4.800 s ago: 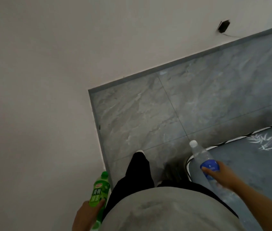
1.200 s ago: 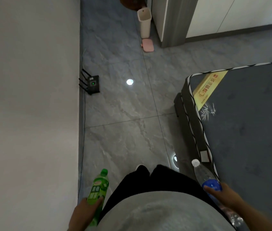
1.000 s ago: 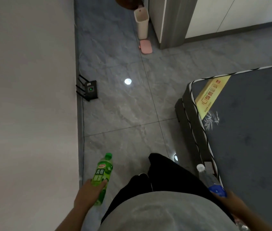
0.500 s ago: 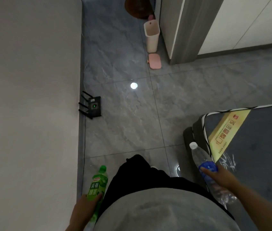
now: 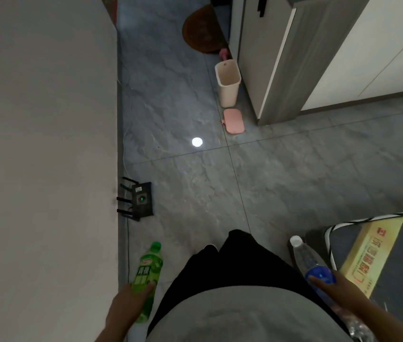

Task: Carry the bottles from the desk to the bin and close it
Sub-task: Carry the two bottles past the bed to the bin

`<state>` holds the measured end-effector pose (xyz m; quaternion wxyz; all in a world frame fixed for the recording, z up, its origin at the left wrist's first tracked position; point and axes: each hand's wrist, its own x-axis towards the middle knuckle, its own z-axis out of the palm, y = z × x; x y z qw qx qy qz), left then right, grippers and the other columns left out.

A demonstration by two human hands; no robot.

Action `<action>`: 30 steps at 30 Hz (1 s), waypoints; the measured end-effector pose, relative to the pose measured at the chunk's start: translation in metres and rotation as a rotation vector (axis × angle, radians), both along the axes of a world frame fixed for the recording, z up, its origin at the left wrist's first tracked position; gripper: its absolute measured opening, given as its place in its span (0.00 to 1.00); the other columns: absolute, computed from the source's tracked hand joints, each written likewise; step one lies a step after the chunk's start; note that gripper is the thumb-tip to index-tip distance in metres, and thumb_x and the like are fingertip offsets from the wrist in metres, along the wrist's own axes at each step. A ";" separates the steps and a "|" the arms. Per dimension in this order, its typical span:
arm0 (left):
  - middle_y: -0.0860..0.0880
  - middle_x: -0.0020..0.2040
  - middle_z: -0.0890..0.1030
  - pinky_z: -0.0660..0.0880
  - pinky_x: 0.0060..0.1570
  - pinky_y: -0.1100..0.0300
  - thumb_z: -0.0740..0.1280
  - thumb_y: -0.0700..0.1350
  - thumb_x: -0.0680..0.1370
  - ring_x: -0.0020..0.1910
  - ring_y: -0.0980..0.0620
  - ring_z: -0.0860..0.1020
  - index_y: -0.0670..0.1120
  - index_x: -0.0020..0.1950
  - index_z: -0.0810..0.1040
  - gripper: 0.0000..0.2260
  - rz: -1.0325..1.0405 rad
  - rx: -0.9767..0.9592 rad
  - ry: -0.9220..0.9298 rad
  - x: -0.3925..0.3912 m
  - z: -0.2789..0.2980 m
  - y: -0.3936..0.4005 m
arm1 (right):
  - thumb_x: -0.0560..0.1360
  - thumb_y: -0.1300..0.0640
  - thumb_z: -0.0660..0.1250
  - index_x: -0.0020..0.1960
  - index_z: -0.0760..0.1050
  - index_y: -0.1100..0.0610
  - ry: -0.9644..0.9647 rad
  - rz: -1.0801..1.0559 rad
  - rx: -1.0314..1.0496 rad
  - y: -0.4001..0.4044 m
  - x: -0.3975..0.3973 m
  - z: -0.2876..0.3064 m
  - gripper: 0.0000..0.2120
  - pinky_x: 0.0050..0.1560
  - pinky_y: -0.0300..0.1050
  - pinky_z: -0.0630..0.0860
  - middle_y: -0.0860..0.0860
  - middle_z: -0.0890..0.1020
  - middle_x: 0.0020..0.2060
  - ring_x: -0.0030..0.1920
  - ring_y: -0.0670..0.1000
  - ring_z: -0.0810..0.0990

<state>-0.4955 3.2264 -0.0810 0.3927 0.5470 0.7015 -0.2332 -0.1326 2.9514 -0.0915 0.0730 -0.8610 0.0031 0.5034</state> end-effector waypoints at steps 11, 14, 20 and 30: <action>0.45 0.45 0.76 0.67 0.32 0.61 0.68 0.60 0.71 0.38 0.48 0.74 0.41 0.57 0.75 0.25 0.025 0.095 -0.107 0.133 -0.013 0.160 | 0.70 0.51 0.72 0.59 0.73 0.69 -0.049 -0.069 0.028 0.123 0.110 -0.018 0.26 0.57 0.51 0.72 0.67 0.79 0.55 0.54 0.60 0.78; 0.42 0.48 0.78 0.69 0.38 0.59 0.67 0.62 0.70 0.41 0.46 0.75 0.41 0.58 0.75 0.28 0.043 0.064 -0.031 0.149 -0.012 0.180 | 0.70 0.48 0.72 0.60 0.73 0.67 -0.077 -0.026 0.088 0.176 0.151 -0.013 0.28 0.57 0.52 0.72 0.65 0.80 0.54 0.55 0.60 0.79; 0.39 0.53 0.79 0.68 0.45 0.58 0.68 0.60 0.70 0.44 0.46 0.75 0.41 0.58 0.77 0.27 0.133 -0.020 0.027 0.168 -0.010 0.225 | 0.71 0.50 0.72 0.64 0.69 0.67 -0.083 0.022 0.174 0.290 0.215 -0.003 0.30 0.59 0.53 0.72 0.65 0.79 0.56 0.56 0.63 0.78; 0.38 0.61 0.78 0.71 0.57 0.56 0.69 0.59 0.71 0.57 0.42 0.77 0.43 0.62 0.76 0.26 0.116 -0.058 0.010 0.227 -0.010 0.384 | 0.72 0.50 0.70 0.68 0.64 0.66 -0.027 -0.043 0.072 0.420 0.248 -0.008 0.31 0.58 0.54 0.73 0.67 0.75 0.60 0.57 0.66 0.77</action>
